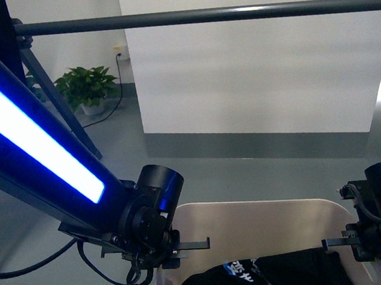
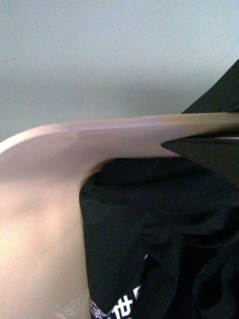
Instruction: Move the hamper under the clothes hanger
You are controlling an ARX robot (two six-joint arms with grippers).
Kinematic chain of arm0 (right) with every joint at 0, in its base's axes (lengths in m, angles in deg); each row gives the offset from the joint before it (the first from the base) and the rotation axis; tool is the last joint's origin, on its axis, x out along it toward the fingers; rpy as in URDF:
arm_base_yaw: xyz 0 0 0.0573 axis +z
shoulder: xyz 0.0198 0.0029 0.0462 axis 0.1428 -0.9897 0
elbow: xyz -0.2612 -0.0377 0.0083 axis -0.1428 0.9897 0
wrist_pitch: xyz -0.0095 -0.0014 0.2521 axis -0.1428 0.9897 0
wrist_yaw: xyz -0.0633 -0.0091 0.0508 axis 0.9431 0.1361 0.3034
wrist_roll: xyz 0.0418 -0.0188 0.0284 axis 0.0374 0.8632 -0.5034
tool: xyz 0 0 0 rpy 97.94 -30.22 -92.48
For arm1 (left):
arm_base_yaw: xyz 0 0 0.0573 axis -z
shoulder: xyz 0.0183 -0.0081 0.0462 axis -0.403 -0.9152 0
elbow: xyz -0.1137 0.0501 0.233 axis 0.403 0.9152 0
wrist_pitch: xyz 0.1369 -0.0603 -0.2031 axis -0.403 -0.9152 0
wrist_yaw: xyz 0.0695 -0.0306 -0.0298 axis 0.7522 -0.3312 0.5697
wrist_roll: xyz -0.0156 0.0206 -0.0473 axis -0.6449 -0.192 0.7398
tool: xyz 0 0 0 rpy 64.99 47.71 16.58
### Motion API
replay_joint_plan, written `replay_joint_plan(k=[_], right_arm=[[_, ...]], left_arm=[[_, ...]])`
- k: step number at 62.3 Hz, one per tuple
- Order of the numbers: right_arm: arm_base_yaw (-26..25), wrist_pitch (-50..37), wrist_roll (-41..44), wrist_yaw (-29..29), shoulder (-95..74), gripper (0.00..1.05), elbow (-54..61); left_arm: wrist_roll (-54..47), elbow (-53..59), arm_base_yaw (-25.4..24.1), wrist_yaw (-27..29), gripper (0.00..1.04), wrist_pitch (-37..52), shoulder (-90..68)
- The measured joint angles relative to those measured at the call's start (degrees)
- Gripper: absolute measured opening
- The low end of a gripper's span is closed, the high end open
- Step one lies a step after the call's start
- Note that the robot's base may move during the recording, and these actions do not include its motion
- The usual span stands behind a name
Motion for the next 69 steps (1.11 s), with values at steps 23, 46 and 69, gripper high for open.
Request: replay_joint_plan(k=[23,46,69], right_arm=[[-0.76,-1.27,0.13,1.31,0.09,0.55,0.02],[-0.9,-2.47,0.07,1.33,5.14,0.98,1.62],[-0.02,-2.86,0.13,0.48,16.28,0.97,5.25]], left_arm=[[0.02,-0.04,-0.55,1.18,0.62,0.48,-0.15],[0.26,0.13,-0.39,0.13,0.98,3.65,3.37],[-0.02,0.09,1.01,-0.11,0.98,3.23,13.66]])
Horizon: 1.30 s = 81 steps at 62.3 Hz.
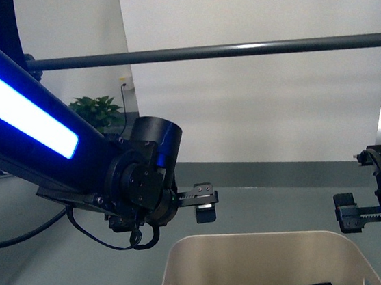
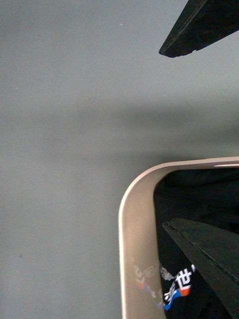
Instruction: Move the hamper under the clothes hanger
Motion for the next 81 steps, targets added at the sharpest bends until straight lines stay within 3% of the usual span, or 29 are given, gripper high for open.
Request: replay_joint_plan(k=[24,44,55,69,75,81], right_arm=[[0.46,-1.88,3.19,1.38,19.98,0.97,4.63],[2.4,-1.64,7.93,3.1,39.76,0.97,7.48],[5.81,-1.95,11.45,6.88,50.88,0.97,10.6],[13.92,-11.76,14.43,15.85,65.55,0.97,19.98],[14.67,-10.88,13.86,14.53,67.47,0.95,20.17],[13.22,3.58,8.46,6.14,70.64,0.82,19.98]], left_arm=[[-0.92,0.87,0.92,0.22,0.98,1.2,13.9],[-10.21,9.09,4.44,0.79,0.98,5.97,32.92],[-16.61,16.76,7.76,0.46,0.98,9.22,43.98],[-17.38,27.78,9.7,4.0,0.98,15.74,59.84],[-16.0,31.28,9.64,11.54,0.88,10.14,65.02],[-15.04,38.99,7.61,12.46,0.74,8.94,71.19]])
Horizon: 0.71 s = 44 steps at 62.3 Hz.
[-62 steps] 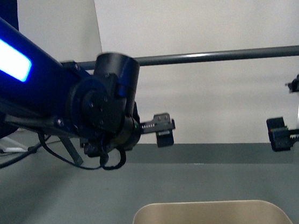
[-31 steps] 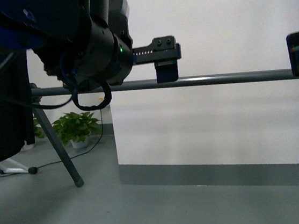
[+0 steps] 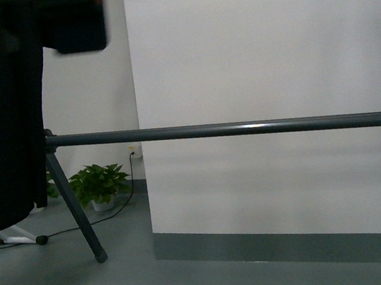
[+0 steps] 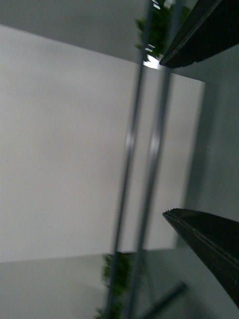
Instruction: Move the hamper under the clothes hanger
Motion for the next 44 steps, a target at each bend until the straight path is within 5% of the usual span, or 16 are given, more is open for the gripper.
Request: replay_joint_plan(k=[7,29,34,44], right_arm=[[-1.49,4.24,-3.85,-2.69,3.72,0.66,7.06],[-5.25,-3.54,-6.4,-6.23,13.86,0.11,26.14],[-5.77,-4.33,-6.45,-6.8,15.39,0.01,28.89],[-10.19,-5.6,-6.58,-11.3,19.91,0.02,34.88]], left_arm=[[0.59,9.53,-3.87,-2.73,0.56,2.99,5.38],[1.18,28.72,-12.72,-11.61,0.03,8.96,17.25],[1.22,31.74,-14.49,-13.25,0.04,9.62,19.47],[1.25,37.24,-17.75,-16.48,0.03,10.14,24.11]])
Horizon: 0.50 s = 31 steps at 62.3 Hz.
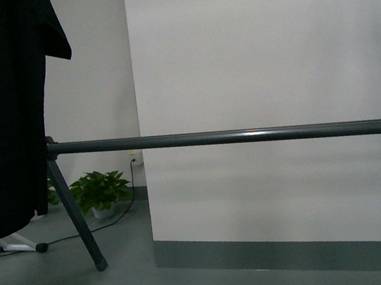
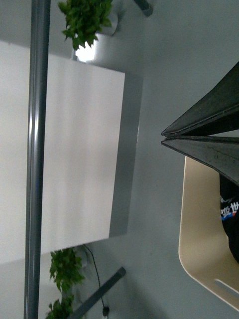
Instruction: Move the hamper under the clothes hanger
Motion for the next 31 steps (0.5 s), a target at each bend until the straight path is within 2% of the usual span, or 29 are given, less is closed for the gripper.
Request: replay_joint_plan(k=[19,23,31], right_arm=[[-0.55,0.04,-0.04,-0.26,6.6,0.02,6.32],[-0.57,0.68,-0.04,-0.26,8.74,0.02,7.8],[-0.57,2.21,-0.04,-0.28,12.11,0.02,9.75]], left_arm=[[0.0,5.99,-4.0,-3.85,0.03,-0.61,7.08],[-0.02,7.41,-7.76,-8.94,0.03,-1.73,9.49],[0.02,9.14,-9.94,-9.57,0.03,-3.26,12.96]])
